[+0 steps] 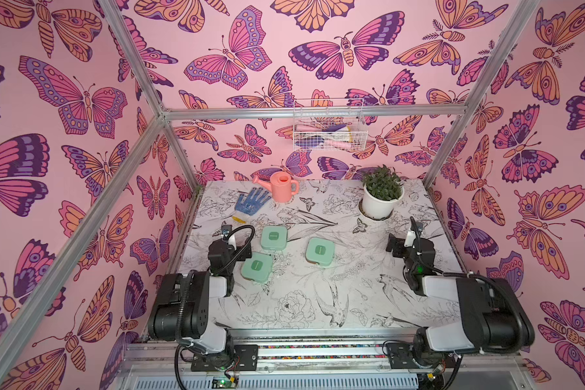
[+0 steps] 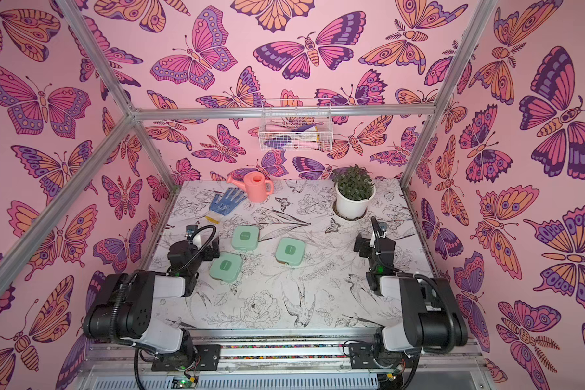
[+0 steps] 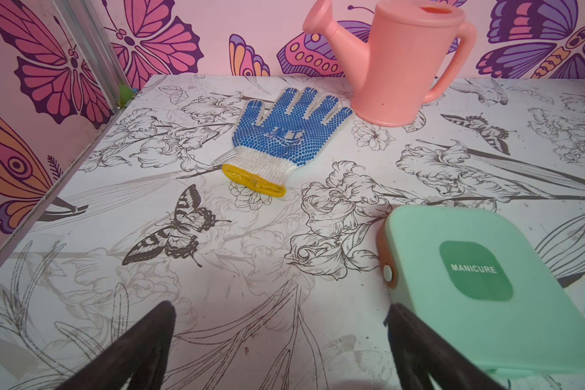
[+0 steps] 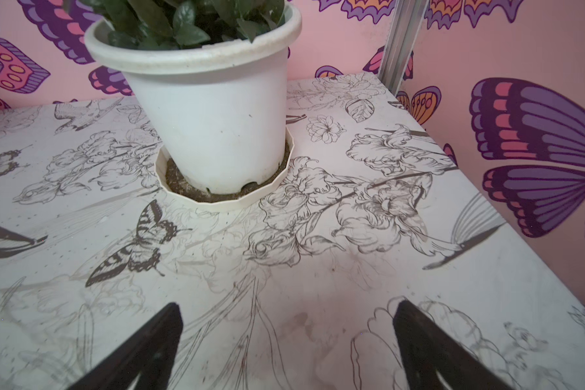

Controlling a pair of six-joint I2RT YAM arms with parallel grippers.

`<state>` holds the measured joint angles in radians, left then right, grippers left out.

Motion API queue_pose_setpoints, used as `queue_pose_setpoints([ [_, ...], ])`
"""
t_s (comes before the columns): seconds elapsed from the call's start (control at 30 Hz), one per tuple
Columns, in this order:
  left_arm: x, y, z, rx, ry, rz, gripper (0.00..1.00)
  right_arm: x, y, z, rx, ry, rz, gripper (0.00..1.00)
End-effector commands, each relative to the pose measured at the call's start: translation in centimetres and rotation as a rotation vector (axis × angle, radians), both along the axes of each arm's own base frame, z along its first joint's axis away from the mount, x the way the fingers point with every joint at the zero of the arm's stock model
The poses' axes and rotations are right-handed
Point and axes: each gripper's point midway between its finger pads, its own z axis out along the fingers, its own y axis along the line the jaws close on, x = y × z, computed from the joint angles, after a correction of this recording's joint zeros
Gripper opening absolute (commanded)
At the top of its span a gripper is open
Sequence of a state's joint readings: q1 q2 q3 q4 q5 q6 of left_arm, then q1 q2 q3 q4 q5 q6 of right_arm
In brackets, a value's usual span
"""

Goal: Organize nail clipper sets
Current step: Reset both arms

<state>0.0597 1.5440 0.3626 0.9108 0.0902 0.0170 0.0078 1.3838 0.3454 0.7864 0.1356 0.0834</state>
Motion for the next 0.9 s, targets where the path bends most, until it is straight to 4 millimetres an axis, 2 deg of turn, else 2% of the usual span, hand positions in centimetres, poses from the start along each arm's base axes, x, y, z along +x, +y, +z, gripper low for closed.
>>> queue_pose_setpoints([
  [0.0,0.1,-0.2,0.1,-0.017,-0.007,-0.01,0.98,-0.3,-1.4,1.0,-0.01,-0.024,-0.095,0.99],
  [0.03,0.1,-0.2,0.1,-0.016,-0.006,-0.011,0.99,0.2,-2.1,-0.4,0.011,-0.006,-0.124,0.99],
  [0.07,0.1,-0.2,0.1,-0.017,-0.006,-0.01,0.99,1.7,-1.4,-0.9,-0.008,-0.033,-0.075,0.99],
  [0.1,0.1,-0.2,0.0,-0.015,-0.004,-0.01,0.98,1.4,-0.1,-1.3,-0.035,-0.015,-0.02,0.99],
  [0.13,0.1,-0.3,0.0,-0.015,-0.004,-0.012,0.98,1.3,0.0,-1.5,-0.032,0.023,-0.018,0.99],
  [0.87,0.3,-0.4,0.0,-0.008,0.007,-0.011,0.99,1.4,-0.2,-1.5,-0.031,0.034,-0.028,0.99],
])
